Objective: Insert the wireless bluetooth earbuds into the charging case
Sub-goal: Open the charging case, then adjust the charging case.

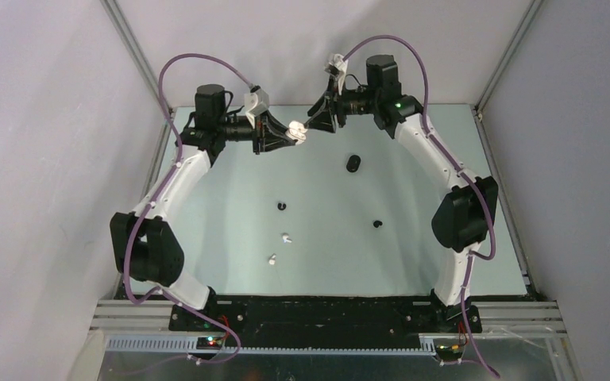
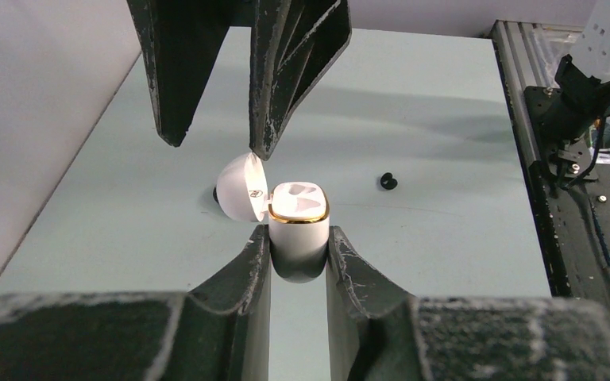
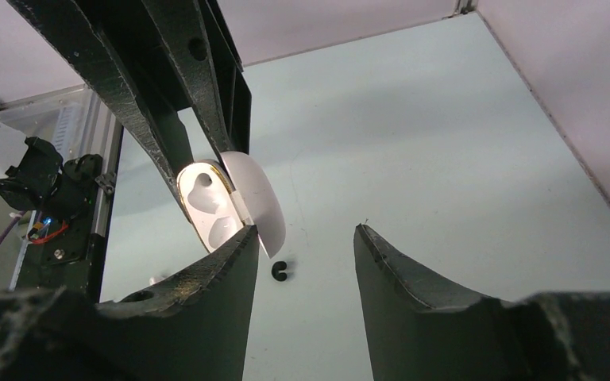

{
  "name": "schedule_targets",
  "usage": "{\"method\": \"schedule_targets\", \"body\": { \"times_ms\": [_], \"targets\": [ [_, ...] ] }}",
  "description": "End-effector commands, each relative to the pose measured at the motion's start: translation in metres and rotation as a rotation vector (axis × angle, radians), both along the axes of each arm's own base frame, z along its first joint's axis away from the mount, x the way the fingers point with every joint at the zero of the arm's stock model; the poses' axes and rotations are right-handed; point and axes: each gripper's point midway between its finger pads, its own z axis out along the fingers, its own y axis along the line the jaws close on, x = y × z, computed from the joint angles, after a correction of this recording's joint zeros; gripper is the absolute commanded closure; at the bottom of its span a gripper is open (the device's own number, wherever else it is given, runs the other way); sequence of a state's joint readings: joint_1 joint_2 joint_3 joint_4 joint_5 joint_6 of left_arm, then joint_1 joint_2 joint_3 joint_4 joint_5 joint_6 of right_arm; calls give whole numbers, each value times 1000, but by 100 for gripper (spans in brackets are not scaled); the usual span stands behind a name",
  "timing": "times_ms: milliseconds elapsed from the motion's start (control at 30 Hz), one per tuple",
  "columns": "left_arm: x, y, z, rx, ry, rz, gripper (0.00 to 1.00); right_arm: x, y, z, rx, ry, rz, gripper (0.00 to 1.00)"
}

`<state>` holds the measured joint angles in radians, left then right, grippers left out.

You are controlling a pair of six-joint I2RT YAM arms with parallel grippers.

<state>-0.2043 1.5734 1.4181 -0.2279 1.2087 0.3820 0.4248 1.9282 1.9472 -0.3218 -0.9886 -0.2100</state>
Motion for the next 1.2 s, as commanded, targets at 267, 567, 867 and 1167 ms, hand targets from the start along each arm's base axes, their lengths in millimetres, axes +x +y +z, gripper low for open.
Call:
{"method": "schedule_targets", "body": {
  "times_ms": [267,567,867,1167],
  "targets": [
    [2,-3,29,-34,-28,-22,100,-7,8,6,2,-44,25,53],
    [3,-3,27,-38,-24,-12,100,-10,10,6,2,-39,33,77],
    [13,-5,33,-114,-4,52,100,-13,11,3,-2,-28,32,75],
    [27,-5,27,-116,25,145,89,-17,15,6,-8,-61,30,100]
  ]
}}
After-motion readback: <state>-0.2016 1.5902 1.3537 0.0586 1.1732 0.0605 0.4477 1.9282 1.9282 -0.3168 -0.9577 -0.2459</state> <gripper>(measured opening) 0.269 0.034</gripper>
